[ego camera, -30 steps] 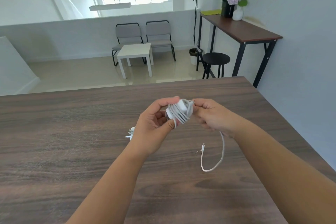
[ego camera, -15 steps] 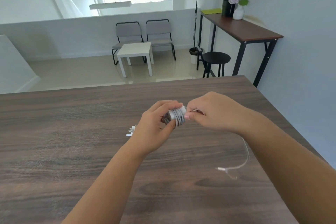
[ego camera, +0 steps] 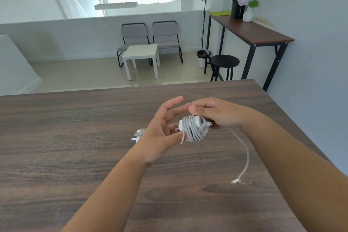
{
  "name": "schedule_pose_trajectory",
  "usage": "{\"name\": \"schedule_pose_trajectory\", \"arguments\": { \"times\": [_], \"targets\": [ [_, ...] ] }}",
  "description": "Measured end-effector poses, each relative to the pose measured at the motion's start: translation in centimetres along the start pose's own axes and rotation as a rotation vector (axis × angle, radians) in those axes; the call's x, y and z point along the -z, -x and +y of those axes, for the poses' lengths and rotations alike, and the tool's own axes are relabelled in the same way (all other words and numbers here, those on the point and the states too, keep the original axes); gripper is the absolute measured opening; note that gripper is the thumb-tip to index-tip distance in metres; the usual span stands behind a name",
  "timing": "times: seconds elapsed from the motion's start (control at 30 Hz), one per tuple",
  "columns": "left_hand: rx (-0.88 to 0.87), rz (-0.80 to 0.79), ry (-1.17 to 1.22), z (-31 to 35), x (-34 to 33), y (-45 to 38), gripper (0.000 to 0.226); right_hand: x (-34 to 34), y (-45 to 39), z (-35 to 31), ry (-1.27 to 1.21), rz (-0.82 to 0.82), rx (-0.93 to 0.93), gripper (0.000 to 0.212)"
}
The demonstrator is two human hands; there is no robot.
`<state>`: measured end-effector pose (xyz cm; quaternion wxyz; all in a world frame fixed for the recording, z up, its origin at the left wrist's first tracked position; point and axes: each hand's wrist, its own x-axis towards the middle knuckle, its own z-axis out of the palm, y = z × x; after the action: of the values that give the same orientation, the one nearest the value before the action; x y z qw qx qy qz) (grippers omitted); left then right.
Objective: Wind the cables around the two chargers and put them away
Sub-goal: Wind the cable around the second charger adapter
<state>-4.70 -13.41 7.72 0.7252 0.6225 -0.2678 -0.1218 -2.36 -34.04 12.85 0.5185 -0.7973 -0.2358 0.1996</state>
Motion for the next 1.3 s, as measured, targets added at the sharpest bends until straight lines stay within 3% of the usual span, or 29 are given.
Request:
{"name": "schedule_pose_trajectory", "arguments": {
  "times": [0.23,0.37,0.43,0.53,0.77,0.9,1.03,1.13,1.3],
  "targets": [
    [-0.1,0.125,0.072,-0.8,-0.5,-0.2,0.049,-1.9,-0.7,1.4,-0.324,0.134,-0.122,0.037],
    [-0.144,0.248,0.175,-1.3,-1.1,-0.3,0.044,-3.0,-0.5,2.3,-0.351,0.209,-0.172,0.035],
    [-0.149,0.366,0.182,-1.6,-1.0,-0.7,0.035,-3.8,-0.4,2.3,-0.193,0.277,-0.162,0.035],
    [-0.146,0.511,0.048,-1.9,-0.7,-1.2,0.037,-4.9,-0.1,1.9,0.276,0.352,-0.103,0.034],
    [-0.181,0.549,-0.544,-2.7,0.2,-1.2,0.045,-4.7,1.2,-0.2,0.9,0.266,-0.107,0.031],
    [-0.34,0.403,-0.897,-2.6,0.1,-1.1,0.046,-3.8,1.6,-1.6,1.116,0.185,-0.094,0.03],
    [-0.308,0.237,-1.014,-2.4,0.4,-1.1,0.043,-2.5,1.3,-2.2,1.18,0.119,-0.04,0.028],
    [-0.253,0.091,-0.969,-1.6,0.6,-0.7,0.046,-0.9,1.0,-2.2,1.038,0.074,-0.02,0.021],
    [-0.043,0.013,-0.629,-0.7,0.5,-0.3,0.051,1.2,0.4,-0.8,0.742,0.092,-0.03,0.026]
  ]
}}
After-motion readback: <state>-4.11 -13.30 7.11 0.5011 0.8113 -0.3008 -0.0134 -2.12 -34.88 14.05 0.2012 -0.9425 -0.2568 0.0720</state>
